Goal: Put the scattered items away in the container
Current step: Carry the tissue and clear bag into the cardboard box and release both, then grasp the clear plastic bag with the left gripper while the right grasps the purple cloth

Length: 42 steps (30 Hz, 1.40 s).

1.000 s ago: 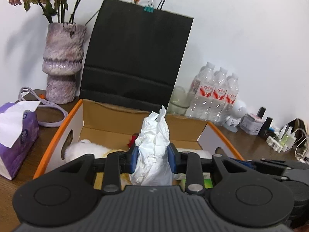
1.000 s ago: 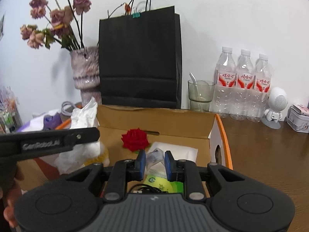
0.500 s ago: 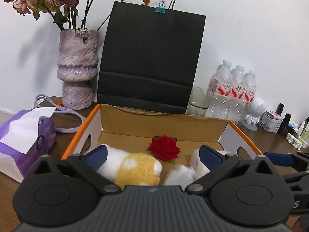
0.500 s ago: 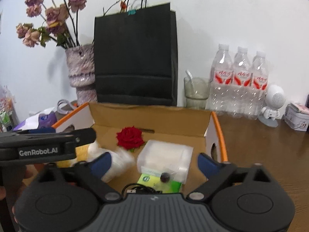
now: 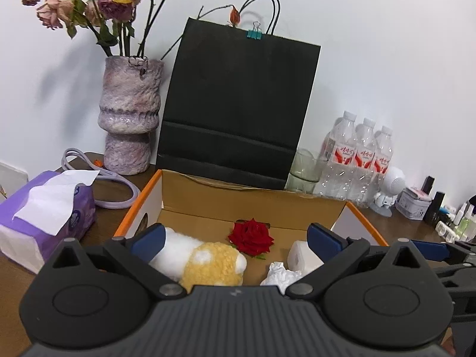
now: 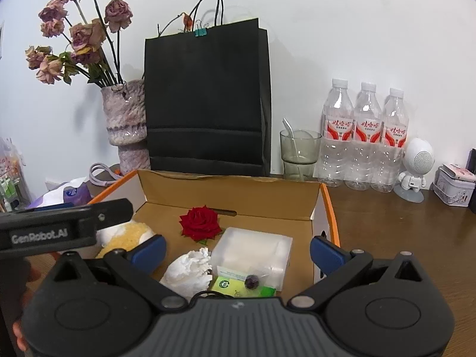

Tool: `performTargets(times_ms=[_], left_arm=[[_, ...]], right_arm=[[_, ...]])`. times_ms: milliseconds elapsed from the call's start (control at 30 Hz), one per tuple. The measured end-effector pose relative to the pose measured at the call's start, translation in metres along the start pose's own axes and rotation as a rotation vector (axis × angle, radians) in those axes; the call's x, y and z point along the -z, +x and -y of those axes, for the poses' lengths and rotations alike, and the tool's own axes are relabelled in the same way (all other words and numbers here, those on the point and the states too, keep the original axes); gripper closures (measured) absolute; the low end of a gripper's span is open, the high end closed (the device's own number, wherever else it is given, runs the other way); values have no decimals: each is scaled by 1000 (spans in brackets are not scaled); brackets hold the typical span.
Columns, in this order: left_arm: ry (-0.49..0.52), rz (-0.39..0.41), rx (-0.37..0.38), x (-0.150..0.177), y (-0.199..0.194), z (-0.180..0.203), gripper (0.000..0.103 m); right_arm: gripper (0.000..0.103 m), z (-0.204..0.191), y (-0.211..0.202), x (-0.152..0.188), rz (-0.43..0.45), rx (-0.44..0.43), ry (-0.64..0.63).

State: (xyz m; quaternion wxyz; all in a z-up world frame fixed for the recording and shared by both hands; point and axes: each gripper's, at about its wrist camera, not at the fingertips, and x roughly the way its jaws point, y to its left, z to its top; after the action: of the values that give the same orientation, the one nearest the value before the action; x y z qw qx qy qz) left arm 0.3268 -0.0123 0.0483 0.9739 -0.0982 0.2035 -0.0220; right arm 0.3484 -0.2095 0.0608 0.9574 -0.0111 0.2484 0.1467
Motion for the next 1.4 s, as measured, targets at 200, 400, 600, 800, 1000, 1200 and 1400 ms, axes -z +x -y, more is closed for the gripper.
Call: performTargets(times_ms=[200, 400, 600, 800, 1000, 1200, 1400], left_arm=[[-17, 5, -4, 1, -22, -6, 0], [-45, 23, -36, 2, -56, -21, 0], [-5, 24, -76, 11, -90, -38, 0], [37, -16, -113, 30, -110, -56, 0], [48, -68, -114, 55, -122, -70, 0], [59, -122, -107, 73, -120, -78, 0], [69, -145, -82, 74, -101, -76, 0]], right_arm=[[0, -6, -10, 0, 3, -11, -24], [0, -5, -30, 9, -18, -16, -6], [0, -1, -57, 26, -18, 7, -4], [0, 5, -79, 59, -38, 36, 13], [0, 2, -85, 95, -99, 46, 20], [0, -15, -77, 104, -132, 11, -6], [0, -28, -53, 103, -169, 22, -27]])
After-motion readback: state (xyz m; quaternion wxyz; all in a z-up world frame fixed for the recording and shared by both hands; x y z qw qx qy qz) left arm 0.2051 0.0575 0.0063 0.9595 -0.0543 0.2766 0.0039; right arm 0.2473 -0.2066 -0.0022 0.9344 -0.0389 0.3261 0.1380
